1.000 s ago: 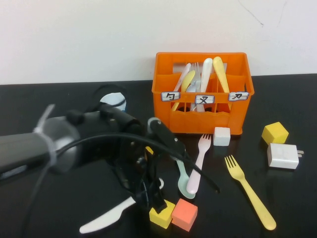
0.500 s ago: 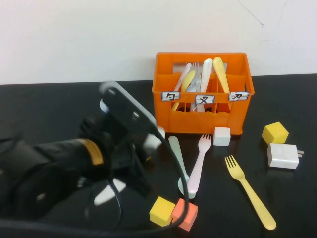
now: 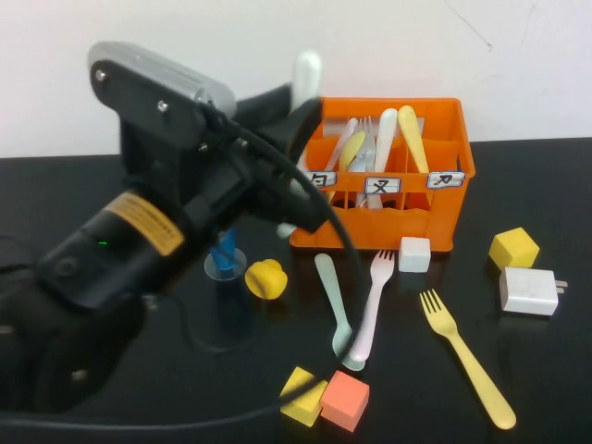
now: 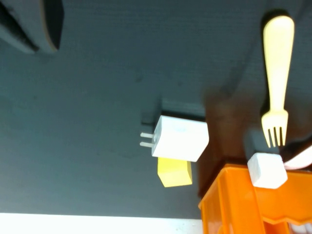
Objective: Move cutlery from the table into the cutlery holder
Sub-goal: Place the knife on the box
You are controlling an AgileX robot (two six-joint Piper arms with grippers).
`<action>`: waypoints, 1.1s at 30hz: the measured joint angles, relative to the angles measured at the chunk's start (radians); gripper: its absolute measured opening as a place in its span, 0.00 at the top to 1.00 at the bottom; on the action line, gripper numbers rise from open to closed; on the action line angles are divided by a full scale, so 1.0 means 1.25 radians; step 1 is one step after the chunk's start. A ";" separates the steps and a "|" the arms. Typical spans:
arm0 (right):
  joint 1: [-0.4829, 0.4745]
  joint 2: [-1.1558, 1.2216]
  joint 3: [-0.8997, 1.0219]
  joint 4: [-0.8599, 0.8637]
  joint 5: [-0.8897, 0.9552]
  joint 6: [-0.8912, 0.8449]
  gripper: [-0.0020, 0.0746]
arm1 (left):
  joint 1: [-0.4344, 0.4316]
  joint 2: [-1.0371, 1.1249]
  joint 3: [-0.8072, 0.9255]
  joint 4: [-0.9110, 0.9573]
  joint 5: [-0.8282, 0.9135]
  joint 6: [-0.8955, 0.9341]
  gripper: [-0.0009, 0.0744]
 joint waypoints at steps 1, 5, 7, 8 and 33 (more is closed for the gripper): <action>0.000 0.000 0.000 0.000 0.000 0.000 0.98 | 0.000 0.020 0.000 0.012 -0.057 -0.011 0.78; 0.000 0.000 0.000 0.000 0.000 0.000 0.98 | 0.000 0.105 0.000 0.042 -0.274 -0.030 0.78; 0.000 0.000 0.000 0.000 0.000 0.000 0.98 | 0.000 0.155 0.000 0.049 -0.371 -0.037 0.78; 0.000 0.000 0.000 0.000 0.000 0.000 0.98 | 0.000 0.178 -0.005 0.049 -0.397 -0.045 0.78; 0.000 0.000 0.000 0.000 0.000 0.000 0.98 | 0.000 0.607 -0.457 0.116 -0.311 -0.162 0.78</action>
